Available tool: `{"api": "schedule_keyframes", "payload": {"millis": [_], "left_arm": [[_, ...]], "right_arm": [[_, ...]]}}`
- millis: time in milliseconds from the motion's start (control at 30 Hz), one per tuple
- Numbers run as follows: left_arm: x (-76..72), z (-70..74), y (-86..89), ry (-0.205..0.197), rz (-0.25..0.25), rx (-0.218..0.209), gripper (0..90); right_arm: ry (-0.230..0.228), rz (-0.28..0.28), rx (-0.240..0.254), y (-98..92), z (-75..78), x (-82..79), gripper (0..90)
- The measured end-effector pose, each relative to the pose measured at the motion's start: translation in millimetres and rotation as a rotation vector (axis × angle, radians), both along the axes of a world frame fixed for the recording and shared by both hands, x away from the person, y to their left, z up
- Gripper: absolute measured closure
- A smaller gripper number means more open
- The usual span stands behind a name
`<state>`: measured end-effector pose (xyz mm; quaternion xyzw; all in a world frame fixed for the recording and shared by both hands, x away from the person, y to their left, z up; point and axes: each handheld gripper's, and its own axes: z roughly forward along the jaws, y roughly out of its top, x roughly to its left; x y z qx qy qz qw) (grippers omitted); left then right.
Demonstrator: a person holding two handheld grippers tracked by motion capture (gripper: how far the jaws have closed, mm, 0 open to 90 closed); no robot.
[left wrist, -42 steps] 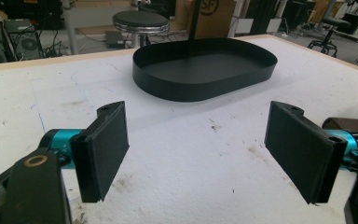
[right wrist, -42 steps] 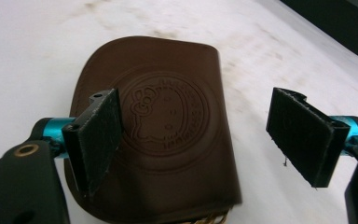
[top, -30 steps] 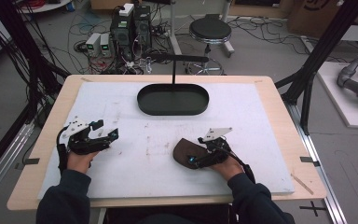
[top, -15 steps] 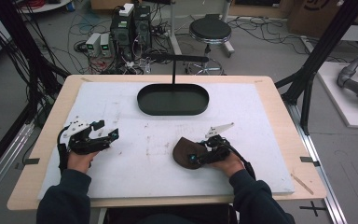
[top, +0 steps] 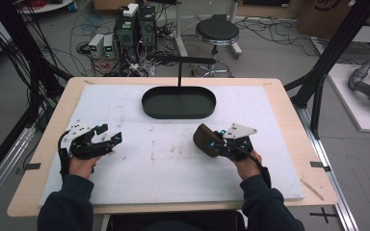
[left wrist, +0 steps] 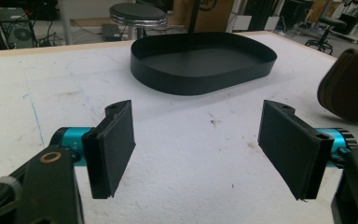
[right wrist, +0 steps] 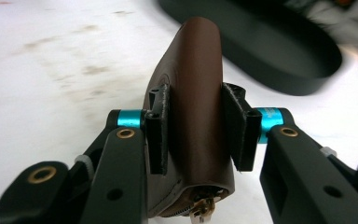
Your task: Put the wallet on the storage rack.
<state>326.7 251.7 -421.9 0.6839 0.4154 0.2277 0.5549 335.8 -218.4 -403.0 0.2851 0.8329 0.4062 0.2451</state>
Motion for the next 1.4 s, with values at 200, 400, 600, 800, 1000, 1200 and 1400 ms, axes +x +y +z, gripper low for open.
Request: {"api": "schedule_keyframes", "payload": {"millis": [200,400,600,800,1000,1200,1400], "left_arm": [[0.3,-0.2,0.6,0.005,0.002,-0.005,27.3],[0.1,-0.2,0.3,0.005,0.0,-0.005,27.3],[0.2,-0.4,0.5,0.005,0.001,-0.005,27.4],[0.5,-0.7,0.7,0.008,0.0,-0.001,27.4],[0.2,-0.6,0.1,0.009,0.0,0.002,27.3],[-1.4,1.4,-1.6,-0.024,-0.007,-0.004,25.2],[-2.6,3.5,-5.7,-0.049,-0.03,-0.001,21.8]], "right_arm": [[-0.02,0.014,-0.026,2.3,-1.9,-0.7,65.7],[0.007,0.088,0.013,6.7,-4.3,-1.8,63.2],[0.027,0.073,0.033,5.1,-5.7,0.8,55.4],[0.017,0.062,0.075,4.3,-10.1,3.6,33.5],[0.064,0.06,0.063,5.3,-16.5,8.3,21.4],[0.113,0.093,0.006,11.9,-26.7,16.1,24.9],[0.086,0.145,0.061,7.9,-12.2,15.6,59.8]]}}
